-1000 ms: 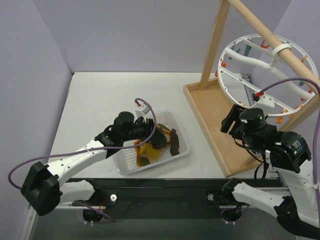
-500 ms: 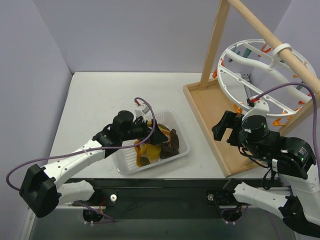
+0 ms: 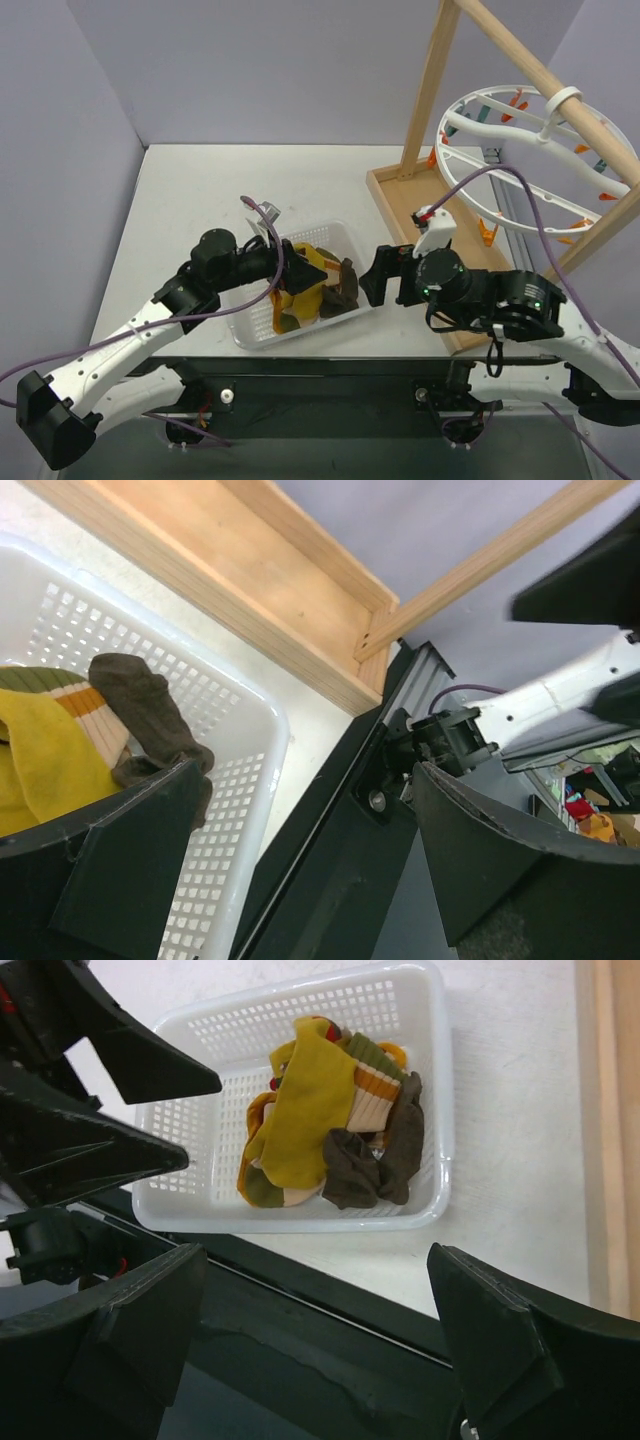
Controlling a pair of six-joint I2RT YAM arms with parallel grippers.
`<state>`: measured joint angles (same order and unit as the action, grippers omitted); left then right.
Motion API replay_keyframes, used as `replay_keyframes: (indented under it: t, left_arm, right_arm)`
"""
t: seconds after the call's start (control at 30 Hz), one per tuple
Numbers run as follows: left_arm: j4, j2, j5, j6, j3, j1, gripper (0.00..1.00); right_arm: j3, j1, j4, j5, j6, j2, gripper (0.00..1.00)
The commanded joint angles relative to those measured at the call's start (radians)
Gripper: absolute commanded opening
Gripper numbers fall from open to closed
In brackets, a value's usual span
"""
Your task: Remove the socks clipped to the hanger
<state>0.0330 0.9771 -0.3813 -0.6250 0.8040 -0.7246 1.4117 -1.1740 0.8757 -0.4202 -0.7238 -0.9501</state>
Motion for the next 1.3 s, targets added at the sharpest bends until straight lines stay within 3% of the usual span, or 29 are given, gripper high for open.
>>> replay_keyframes:
  t: [0.0,0.17,0.47,0.57,0.67,0.8,0.93,1.13,1.27]
  left_arm:
    - [-0.117,-0.096,-0.067,-0.018,-0.057,0.004,0.98]
    - [-0.197,-0.248,-0.093,-0.071,-0.212,0.005,0.97]
    - [-0.708,-0.532,-0.096,-0.393,-0.613,0.002,0.97]
    - [-0.792,-0.561,-0.094,-0.439,-0.672,0.002,0.97]
    - [-0.861,-0.563,-0.117,-0.473,-0.706,0.002,0.97]
    - [-1.087,-0.549,-0.104,-0.577,-0.804,0.002,0.97]
    - [-1.278,-0.537,-0.042,-0.668,-0.957,0.002,0.98]
    - [-1.196,-0.56,-0.087,-0.665,-0.957,0.002,0.97]
    - [-1.165,-0.56,-0.091,-0.653,-0.957,0.001,0.97]
  right_arm:
    - [-0.152,-0.026,-0.228,-0.032,-0.026,-0.024,1.0]
    - [-0.39,-0.023,-0.484,-0.017,-0.058,0.054,1.0]
    - [-0.964,-0.015,-1.073,-0.045,-0.118,0.287,1.0]
    - [-1.077,-0.016,-1.144,-0.072,-0.138,0.358,1.0]
    - [-1.154,-0.016,-1.164,-0.091,-0.166,0.442,1.0]
    - [-1.295,-0.016,-1.149,-0.152,-0.2,0.604,1.0]
    - [-1.355,-0.016,-1.028,-0.215,-0.245,0.763,1.0]
    - [-1.401,-0.016,-0.841,-0.267,-0.287,0.98,1.0]
    - [-1.406,-0.016,-0.781,-0.275,-0.295,1.034,1.0]
